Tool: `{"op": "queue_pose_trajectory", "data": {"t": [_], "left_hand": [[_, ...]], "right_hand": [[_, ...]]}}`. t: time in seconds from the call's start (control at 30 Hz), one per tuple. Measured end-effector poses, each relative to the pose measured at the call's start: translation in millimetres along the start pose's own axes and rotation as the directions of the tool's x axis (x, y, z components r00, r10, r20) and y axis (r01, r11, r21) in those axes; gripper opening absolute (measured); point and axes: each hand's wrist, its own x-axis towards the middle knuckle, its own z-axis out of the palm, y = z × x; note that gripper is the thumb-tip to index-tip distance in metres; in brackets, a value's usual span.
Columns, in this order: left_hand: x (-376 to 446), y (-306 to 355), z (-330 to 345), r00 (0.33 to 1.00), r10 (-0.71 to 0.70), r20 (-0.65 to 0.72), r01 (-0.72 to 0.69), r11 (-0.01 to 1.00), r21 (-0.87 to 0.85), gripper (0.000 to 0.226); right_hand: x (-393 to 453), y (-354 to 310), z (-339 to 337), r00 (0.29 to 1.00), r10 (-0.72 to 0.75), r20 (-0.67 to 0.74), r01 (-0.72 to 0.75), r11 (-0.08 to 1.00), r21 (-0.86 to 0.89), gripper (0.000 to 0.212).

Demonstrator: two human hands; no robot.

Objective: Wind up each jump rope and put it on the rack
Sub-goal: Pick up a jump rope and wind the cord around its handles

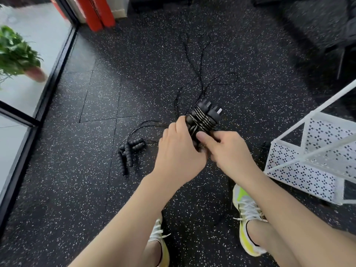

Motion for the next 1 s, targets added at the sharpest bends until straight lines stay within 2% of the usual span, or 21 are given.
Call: {"op": "queue_pose_trajectory", "data": {"t": [0.07, 0.13, 0.2, 0.27, 0.4, 0.5, 0.63, 0.83, 1.0], "left_hand": [[0.3, -1.1, -3.1, 0.998, 0.004, 0.06, 0.005, 0.99, -0.142, 0.048], [0.7, -3.2, -7.3, 0.999, 0.001, 0.043, 0.008, 0.977, -0.211, 0.028], [0.5, -3.0, -11.6, 0.999, -0.025, 0.037, 0.035, 0.951, -0.308, 0.022], [0.6, -4.0, -13.7, 0.998, -0.05, 0.034, 0.059, 0.935, -0.351, 0.022], [5.3, -15.5, -15.5, 0.997, -0.053, -0.048, 0.04, 0.97, -0.238, 0.029], [8.5, -27.0, -15.6, 0.997, -0.021, -0.078, 0.013, 0.993, -0.113, 0.046], [12.1, -38.4, -15.3, 0.996, 0.045, -0.075, -0.044, 0.999, 0.022, 0.063], [7.3, -37.1, -15.9, 0.979, 0.179, 0.099, -0.188, 0.979, 0.085, 0.071], [2.4, -30.5, -14.0, 0.929, 0.282, 0.242, -0.293, 0.956, 0.011, 0.073]], "right_hand": [[4.2, 1.9, -4.0, 1.0, 0.013, -0.013, -0.014, 0.999, -0.035, 0.057], [4.8, 0.3, -6.0, 1.0, -0.008, -0.008, 0.007, 0.986, -0.167, 0.06], [2.8, -3.5, -5.7, 0.998, -0.068, 0.0, 0.065, 0.956, -0.286, 0.06], [0.7, -5.0, -3.5, 0.993, -0.121, -0.004, 0.114, 0.943, -0.313, 0.055], [-4.1, -7.1, -5.8, 0.979, -0.202, 0.017, 0.199, 0.944, -0.262, 0.032], [-7.2, -15.0, -13.4, 0.974, -0.219, 0.055, 0.226, 0.939, -0.258, 0.014], [-9.9, -22.1, -24.3, 0.946, -0.296, 0.131, 0.322, 0.903, -0.284, 0.019], [-2.7, -16.5, -38.4, 0.929, -0.321, 0.181, 0.368, 0.838, -0.402, 0.012], [1.2, -13.2, -47.7, 0.931, -0.309, 0.196, 0.363, 0.839, -0.405, 0.012]]}}
